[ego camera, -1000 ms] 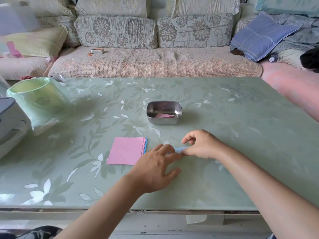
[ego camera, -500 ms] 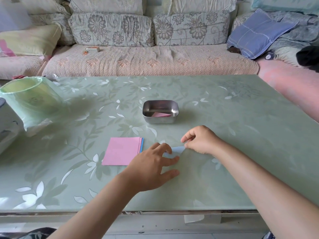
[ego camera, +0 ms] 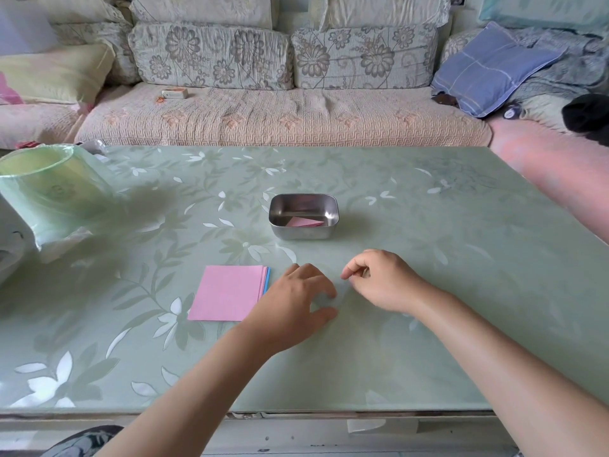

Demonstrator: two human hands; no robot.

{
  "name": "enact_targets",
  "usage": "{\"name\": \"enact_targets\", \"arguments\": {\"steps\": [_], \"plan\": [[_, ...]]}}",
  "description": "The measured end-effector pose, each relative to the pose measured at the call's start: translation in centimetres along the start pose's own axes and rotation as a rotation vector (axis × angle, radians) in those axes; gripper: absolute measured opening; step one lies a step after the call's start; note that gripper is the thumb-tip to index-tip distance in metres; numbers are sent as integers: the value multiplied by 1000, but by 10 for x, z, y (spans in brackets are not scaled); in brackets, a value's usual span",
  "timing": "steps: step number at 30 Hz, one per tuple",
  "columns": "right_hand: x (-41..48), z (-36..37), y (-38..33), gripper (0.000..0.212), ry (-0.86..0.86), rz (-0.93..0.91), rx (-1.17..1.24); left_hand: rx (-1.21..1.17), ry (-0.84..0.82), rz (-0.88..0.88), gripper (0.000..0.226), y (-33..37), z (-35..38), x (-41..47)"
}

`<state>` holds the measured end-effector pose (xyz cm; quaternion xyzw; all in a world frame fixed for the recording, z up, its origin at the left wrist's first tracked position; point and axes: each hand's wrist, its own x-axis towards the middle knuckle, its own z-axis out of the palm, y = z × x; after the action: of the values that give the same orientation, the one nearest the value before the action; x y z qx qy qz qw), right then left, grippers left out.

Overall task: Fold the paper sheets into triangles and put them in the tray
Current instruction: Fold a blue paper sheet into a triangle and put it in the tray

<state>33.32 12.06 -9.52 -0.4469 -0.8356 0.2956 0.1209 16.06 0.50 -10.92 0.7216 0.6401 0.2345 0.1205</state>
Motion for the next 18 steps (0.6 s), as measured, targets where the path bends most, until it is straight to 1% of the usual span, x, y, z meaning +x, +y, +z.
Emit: {"name": "enact_targets", "arguments": {"steps": [3, 5, 9, 13, 15, 18], "plan": [[-4, -2, 5, 13, -56, -68, -36, 25, -6, 1, 36, -1, 0, 6], [-6, -1, 8, 16, -89, -86, -52, 28, 10, 1, 41, -2, 0, 7], [-5, -1, 7, 20, -94, -85, -73, -68, 11, -50, 47, -8, -1, 9], [-4, 1, 3, 11, -57, -79, -66, -92, -2, -32, 46, -11, -3, 10], [-3, 1, 0, 10, -49, -39, 1, -76, -3, -12, 45, -11, -5, 9], [-1, -1, -7, 7, -57, 35, 227, 3, 22, 54, 52, -11, -7, 8]]}}
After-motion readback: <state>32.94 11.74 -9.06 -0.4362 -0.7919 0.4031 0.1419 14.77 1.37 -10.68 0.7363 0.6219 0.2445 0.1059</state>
